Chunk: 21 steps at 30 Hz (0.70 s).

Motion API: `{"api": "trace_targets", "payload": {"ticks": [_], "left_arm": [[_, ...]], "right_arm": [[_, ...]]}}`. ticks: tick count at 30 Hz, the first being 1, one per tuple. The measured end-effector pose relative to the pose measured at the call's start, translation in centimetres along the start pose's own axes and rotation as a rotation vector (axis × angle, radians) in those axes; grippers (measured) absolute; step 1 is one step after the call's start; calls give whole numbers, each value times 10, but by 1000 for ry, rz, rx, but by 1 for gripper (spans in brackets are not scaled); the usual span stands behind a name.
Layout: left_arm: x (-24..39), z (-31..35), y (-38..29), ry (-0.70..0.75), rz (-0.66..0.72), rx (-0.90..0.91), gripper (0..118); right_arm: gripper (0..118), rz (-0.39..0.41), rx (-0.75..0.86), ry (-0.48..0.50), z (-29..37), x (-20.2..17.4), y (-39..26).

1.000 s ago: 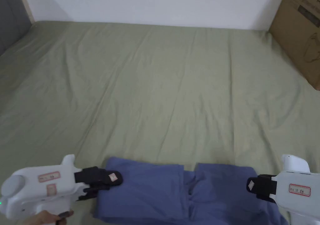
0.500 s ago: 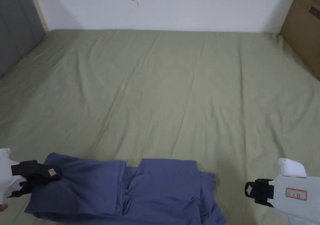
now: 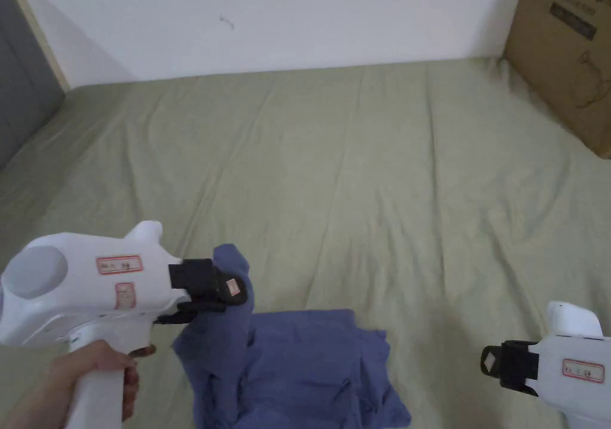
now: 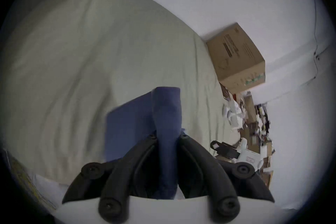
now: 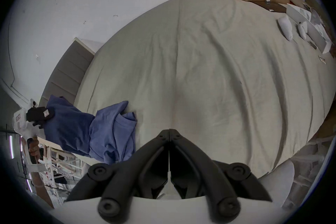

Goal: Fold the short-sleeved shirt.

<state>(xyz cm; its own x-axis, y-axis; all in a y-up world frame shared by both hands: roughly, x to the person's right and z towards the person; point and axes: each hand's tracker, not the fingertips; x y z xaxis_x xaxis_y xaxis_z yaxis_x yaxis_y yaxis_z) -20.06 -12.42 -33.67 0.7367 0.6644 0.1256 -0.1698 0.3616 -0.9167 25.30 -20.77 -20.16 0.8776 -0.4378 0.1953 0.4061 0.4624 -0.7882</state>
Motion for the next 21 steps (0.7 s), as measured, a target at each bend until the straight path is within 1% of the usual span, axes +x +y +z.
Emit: {"api": "trace_targets", "payload": {"ticks": [1,4,5,6,9,10,11,12,13,14,15,16,17,19,21], "left_arm": [[7,-18,0,18,-49,-36,13],[29,-67,-18,43,-75,-151,13],[32,-80,-22,38,-56,-181,13],[29,-97,-20,46,-69,-212,13],[33,-121,-25,55,-58,-244,15],[36,-125,-26,66,-49,-246,20],[35,-126,-27,58,-42,-243,32],[34,-126,-27,29,-20,-240,56],[34,-126,-28,-28,37,-233,81],[36,-125,-29,-71,68,-239,104],[35,-124,-29,-121,91,-259,118],[34,-121,-28,-163,101,-279,118],[32,-115,-27,-171,96,-265,116],[30,-103,-22,-143,82,-228,115],[20,-86,-18,-60,50,-163,112]], "right_arm": [[0,-8,1,-3,2,5,-1],[0,-55,5,-8,6,20,-4],[0,-76,10,-11,7,25,-5],[0,-95,14,-14,9,30,-7],[0,-118,13,-23,11,43,-10],[0,-121,11,-26,11,46,-10],[0,-125,10,-28,11,48,-11],[0,-137,8,-26,10,51,-11],[0,-155,5,-24,8,54,-11],[0,-165,4,-24,7,56,-11],[0,-172,5,-26,5,57,-11],[0,-176,4,-28,3,57,-10],[0,-176,3,-26,3,56,-10],[0,-165,0,-14,2,52,-9],[0,-148,-3,-13,1,48,-8]]}}
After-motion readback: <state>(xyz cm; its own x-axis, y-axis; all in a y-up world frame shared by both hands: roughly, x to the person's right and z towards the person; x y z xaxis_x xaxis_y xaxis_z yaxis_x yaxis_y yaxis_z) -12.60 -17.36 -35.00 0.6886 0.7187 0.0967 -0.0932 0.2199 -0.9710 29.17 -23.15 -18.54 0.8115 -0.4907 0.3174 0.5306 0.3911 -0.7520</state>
